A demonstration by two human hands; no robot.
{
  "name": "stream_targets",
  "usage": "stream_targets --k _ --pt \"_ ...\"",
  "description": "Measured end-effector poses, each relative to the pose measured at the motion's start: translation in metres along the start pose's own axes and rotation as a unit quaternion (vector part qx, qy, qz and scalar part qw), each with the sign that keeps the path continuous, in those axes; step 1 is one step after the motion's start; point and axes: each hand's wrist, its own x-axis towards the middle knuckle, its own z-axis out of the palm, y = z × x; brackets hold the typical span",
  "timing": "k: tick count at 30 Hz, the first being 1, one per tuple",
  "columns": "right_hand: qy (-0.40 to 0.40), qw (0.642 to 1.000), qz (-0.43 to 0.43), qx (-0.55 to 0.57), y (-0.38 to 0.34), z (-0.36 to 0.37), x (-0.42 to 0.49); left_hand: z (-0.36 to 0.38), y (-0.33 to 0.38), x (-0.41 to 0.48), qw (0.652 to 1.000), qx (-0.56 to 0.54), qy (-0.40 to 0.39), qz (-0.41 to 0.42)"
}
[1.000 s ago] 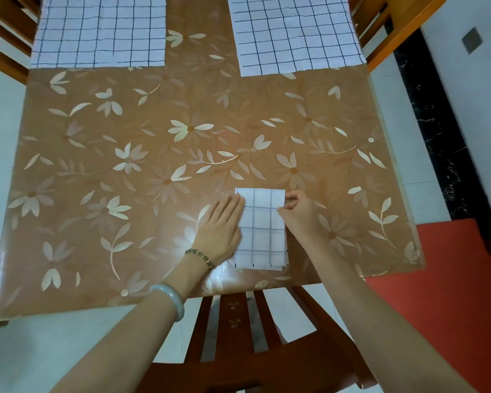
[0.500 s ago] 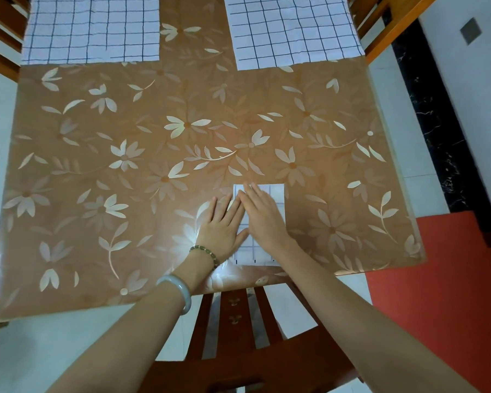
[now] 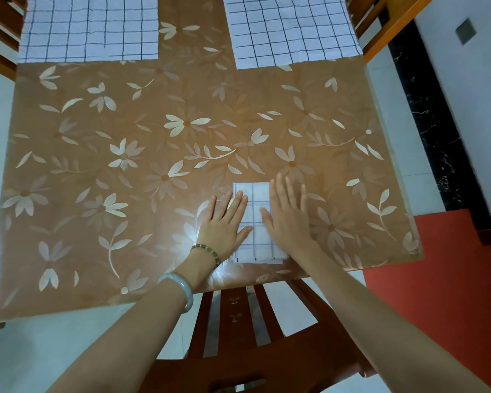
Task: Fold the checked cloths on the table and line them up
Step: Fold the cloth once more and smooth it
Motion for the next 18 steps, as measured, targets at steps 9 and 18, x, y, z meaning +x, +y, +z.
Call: stream_targets --k 9,18 --pt "-0.052 0.997 -0.029 0.052 -0.016 0.017 -0.04 0.0 -0.008 -0.001 1.0 0.006 0.007 0.028" --pt "-0.065 0.996 -0.05 0.02 0.001 0.018 -0.043 -0.011 -0.034 -0.005 0.992 0.04 -0.038 0.114"
